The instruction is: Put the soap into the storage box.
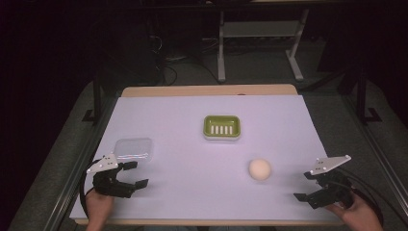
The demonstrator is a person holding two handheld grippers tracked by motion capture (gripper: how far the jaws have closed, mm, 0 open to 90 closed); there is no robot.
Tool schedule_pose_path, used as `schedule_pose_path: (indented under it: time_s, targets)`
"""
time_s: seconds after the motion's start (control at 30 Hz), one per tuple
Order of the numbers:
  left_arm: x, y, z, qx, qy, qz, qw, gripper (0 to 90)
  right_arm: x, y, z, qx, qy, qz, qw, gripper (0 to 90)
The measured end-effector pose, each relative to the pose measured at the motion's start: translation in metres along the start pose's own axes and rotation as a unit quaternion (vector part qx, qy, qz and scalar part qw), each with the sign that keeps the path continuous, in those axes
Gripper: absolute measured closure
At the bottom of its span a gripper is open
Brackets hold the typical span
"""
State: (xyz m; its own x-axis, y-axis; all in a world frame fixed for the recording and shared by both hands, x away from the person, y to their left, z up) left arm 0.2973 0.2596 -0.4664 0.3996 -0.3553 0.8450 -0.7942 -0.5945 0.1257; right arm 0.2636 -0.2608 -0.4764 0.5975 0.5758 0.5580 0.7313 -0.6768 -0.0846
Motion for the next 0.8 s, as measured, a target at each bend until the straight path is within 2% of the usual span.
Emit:
schedule_pose_path:
  time_s: [0.27, 0.33, 0.53, 0.8]
  targets:
    - [0.0, 0.0, -0.001, 0.001, 0.0, 0.0, 1.0, 12.9, 0.022, -0.006, 0.004, 0.006, -0.004, -0.015, 0.9999, 15.5]
    - [0.0, 0.0, -0.002, 0.001, 0.002, -0.001, 1.0, 12.9, 0.028, -0.006, 0.007, 0.011, -0.007, -0.024, 0.9996, 15.5]
    - [0.0, -0.001, -0.003, 0.002, 0.004, -0.004, 1.0, 12.9, 0.043, -0.002, 0.014, 0.018, -0.017, -0.026, 0.9993, 15.5]
    - [0.0, -0.001, -0.004, 0.001, 0.005, -0.003, 1.0, 12.9, 0.062, -0.003, 0.021, 0.023, -0.029, -0.046, 0.9983, 15.4]
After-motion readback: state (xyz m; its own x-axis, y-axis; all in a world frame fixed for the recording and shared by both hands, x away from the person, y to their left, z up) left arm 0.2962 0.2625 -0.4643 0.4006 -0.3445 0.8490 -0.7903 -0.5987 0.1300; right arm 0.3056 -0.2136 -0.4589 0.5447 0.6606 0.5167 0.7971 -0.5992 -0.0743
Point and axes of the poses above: each handheld gripper's, and its own axes: z roughly forward along the jaws, x roughly out of its top, y roughly to its right, the point moved 8 cm from there along z, roughly forward along the jaws, and after that the axes turned 3 degrees about z, right-handed, at the moved point
